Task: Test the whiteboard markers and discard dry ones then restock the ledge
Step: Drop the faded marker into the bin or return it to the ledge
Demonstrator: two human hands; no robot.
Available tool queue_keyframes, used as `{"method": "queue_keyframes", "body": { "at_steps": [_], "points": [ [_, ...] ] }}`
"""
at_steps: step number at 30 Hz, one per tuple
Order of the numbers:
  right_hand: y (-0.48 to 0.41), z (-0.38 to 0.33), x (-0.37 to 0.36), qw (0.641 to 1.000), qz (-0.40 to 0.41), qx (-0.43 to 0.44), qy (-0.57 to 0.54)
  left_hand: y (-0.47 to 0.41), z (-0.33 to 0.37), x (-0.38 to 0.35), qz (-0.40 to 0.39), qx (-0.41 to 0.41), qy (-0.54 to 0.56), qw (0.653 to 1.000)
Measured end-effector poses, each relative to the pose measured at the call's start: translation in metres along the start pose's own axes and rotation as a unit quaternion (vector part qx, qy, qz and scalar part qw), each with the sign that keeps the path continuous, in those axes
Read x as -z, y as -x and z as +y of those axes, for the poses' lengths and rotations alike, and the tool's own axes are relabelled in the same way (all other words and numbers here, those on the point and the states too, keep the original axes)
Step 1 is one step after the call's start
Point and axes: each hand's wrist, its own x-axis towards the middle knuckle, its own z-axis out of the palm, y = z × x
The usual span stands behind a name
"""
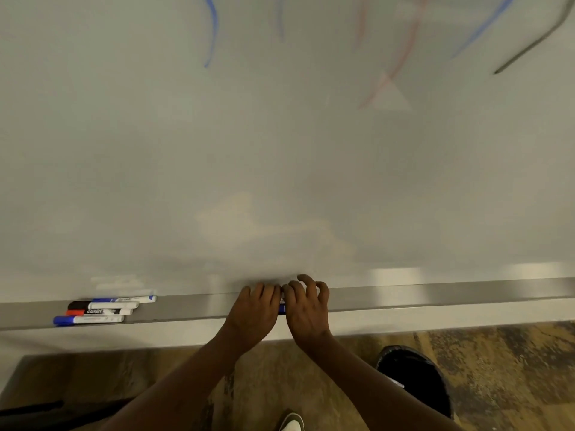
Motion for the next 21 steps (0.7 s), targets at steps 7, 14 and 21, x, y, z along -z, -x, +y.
{"method": "queue_keyframes", "body": {
  "at_steps": [7,14,21],
  "points": [
    [-0.030,-0.003,0.049,0.986,0.163,0.018,-0.029,-0.020,-0.006,0.057,0.027,0.073,0.003,0.997],
    [-0.069,-0.014,0.114,0.952,0.294,0.064,-0.056,-0.032,-0.044,0.135,0.172,0.028,-0.023,0.984],
    [-0.085,-0.028,0.185,0.930,0.354,0.093,-0.028,-0.031,-0.073,0.209,0.221,-0.045,-0.045,0.973]
  ]
}}
